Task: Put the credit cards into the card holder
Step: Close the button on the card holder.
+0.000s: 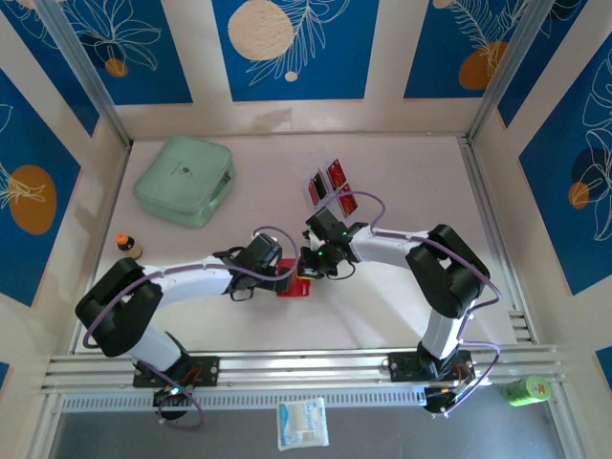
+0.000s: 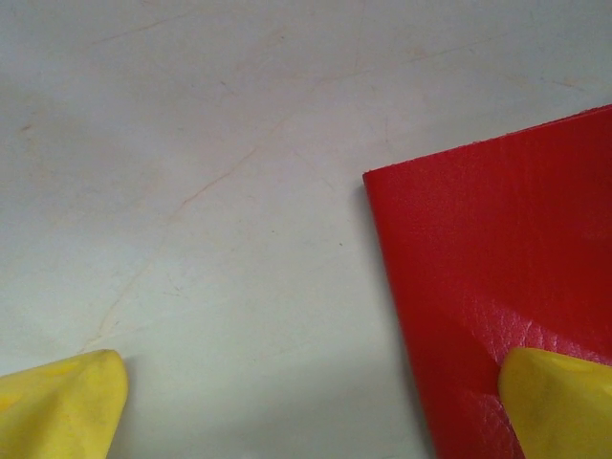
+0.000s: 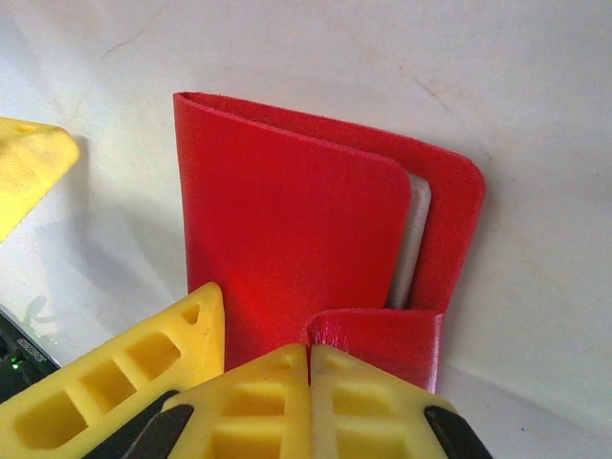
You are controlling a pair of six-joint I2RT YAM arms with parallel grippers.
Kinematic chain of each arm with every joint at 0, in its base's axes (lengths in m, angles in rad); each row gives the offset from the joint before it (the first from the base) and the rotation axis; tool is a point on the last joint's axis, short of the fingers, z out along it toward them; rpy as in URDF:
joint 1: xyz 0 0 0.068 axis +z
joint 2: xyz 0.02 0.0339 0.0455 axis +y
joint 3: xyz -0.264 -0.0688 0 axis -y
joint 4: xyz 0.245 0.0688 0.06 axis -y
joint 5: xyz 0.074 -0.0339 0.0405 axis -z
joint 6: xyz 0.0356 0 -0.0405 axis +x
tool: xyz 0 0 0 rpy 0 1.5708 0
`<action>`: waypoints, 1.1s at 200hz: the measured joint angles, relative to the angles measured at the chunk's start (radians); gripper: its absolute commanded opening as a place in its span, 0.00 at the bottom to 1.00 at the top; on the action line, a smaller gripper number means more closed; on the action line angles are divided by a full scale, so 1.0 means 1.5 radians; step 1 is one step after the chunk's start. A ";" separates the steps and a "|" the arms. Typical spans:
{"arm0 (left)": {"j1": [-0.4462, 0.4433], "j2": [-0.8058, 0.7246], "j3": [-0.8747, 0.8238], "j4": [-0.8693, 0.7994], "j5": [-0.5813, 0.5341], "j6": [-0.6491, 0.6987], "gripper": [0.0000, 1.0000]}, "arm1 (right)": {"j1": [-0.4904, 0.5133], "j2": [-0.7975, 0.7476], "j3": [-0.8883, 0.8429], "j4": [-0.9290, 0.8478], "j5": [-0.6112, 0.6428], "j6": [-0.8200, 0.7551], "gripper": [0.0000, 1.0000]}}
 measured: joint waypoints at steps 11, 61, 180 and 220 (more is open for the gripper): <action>0.000 0.000 -0.002 0.004 0.001 0.000 1.00 | 0.000 -0.002 0.004 -0.007 0.001 0.000 0.00; 0.000 0.002 -0.005 0.013 0.004 0.000 1.00 | -0.003 -0.004 0.019 -0.025 0.003 0.000 0.00; 0.001 0.002 -0.010 0.024 0.009 0.000 1.00 | -0.004 0.015 0.028 -0.025 -0.001 0.000 0.00; 0.001 0.002 -0.010 0.024 0.009 0.000 1.00 | -0.004 0.015 0.021 -0.019 -0.001 0.000 0.00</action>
